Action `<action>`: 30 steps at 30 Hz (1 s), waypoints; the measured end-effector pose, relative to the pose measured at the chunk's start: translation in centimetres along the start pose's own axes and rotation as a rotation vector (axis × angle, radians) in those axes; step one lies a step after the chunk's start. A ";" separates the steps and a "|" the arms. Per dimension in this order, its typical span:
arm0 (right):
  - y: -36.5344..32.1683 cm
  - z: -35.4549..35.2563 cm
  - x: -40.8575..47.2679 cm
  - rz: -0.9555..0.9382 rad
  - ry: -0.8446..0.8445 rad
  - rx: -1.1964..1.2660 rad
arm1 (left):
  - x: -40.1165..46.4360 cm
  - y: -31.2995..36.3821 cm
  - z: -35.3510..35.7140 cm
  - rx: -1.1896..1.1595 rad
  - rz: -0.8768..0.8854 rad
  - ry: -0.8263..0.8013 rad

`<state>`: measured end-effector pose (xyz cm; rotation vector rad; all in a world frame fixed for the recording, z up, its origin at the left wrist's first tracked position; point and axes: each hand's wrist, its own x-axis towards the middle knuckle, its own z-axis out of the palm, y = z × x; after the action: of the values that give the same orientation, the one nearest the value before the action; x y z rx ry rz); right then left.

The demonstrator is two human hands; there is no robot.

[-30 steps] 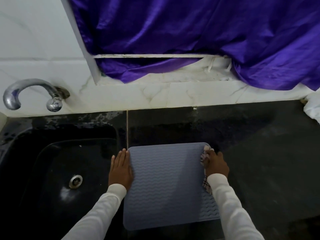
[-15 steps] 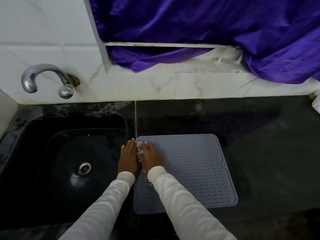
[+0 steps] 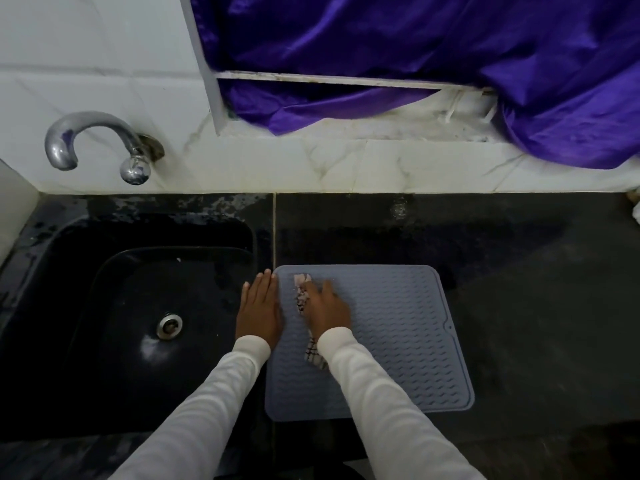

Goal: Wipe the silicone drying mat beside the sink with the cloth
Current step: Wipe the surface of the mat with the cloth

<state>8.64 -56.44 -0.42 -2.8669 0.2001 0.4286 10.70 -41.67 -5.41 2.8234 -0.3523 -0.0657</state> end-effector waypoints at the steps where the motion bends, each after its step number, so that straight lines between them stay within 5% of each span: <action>1: 1.1 -0.2 0.0 0.013 0.010 -0.002 | -0.1 0.0 0.0 0.004 0.003 -0.009; 20: 21.0 -4.7 -0.4 0.412 0.131 0.156 | 0.1 -0.1 0.2 0.138 -0.021 -0.106; 30: 23.3 -4.9 -1.0 0.497 0.225 0.139 | 0.0 -0.1 0.3 0.119 -0.021 -0.099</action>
<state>5.07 -80.00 -0.45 -2.7000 0.9522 0.1617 10.70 -41.61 -5.70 2.9484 -0.3598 -0.1966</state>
